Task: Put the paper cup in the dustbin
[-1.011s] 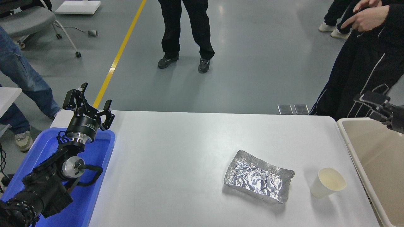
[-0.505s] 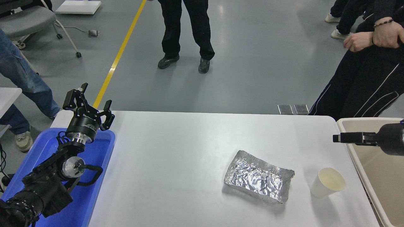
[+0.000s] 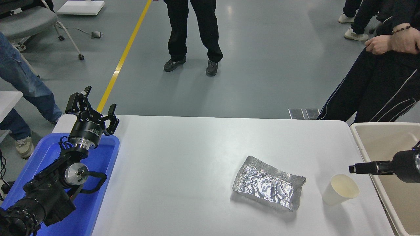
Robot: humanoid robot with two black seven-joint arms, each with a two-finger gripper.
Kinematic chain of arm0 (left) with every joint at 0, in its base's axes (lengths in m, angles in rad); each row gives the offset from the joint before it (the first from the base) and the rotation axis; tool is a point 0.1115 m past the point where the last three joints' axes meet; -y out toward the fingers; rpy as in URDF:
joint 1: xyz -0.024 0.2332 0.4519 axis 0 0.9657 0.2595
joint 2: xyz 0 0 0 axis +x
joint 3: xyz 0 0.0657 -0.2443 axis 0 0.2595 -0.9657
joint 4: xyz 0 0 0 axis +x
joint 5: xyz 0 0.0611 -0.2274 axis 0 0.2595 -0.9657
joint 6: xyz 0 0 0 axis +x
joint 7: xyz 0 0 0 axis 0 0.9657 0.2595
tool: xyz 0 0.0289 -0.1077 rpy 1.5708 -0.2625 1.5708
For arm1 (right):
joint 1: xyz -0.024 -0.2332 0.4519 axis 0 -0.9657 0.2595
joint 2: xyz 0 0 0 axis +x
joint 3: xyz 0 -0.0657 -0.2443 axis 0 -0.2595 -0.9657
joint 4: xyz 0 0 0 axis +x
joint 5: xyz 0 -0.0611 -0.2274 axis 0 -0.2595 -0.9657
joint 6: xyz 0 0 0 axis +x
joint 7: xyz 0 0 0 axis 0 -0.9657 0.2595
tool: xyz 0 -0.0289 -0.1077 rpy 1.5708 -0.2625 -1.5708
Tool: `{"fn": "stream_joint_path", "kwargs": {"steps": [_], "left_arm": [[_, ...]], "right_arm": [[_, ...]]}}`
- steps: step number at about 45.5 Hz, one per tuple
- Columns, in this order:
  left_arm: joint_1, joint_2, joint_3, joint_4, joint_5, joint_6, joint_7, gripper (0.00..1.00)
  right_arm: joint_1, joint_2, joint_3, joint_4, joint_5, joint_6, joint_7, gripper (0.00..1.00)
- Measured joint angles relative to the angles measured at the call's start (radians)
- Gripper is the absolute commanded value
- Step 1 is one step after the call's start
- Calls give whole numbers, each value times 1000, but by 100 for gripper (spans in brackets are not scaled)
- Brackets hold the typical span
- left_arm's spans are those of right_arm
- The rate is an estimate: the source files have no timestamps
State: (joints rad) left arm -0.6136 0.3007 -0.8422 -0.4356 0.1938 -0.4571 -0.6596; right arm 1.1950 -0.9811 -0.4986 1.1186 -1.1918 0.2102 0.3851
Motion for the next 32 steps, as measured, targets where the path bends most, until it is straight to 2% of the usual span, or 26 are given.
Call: {"fn": "stream_joint_path", "kwargs": {"steps": [22,32], "left_arm": [[0,0,0,0,0,0,0,100],[0,0,0,0,0,0,0,100]], "right_arm": [[-111,104,-1,-84,10,-96,-1,97],[-154,147,-1,-153,34,-114,0,86]]}}
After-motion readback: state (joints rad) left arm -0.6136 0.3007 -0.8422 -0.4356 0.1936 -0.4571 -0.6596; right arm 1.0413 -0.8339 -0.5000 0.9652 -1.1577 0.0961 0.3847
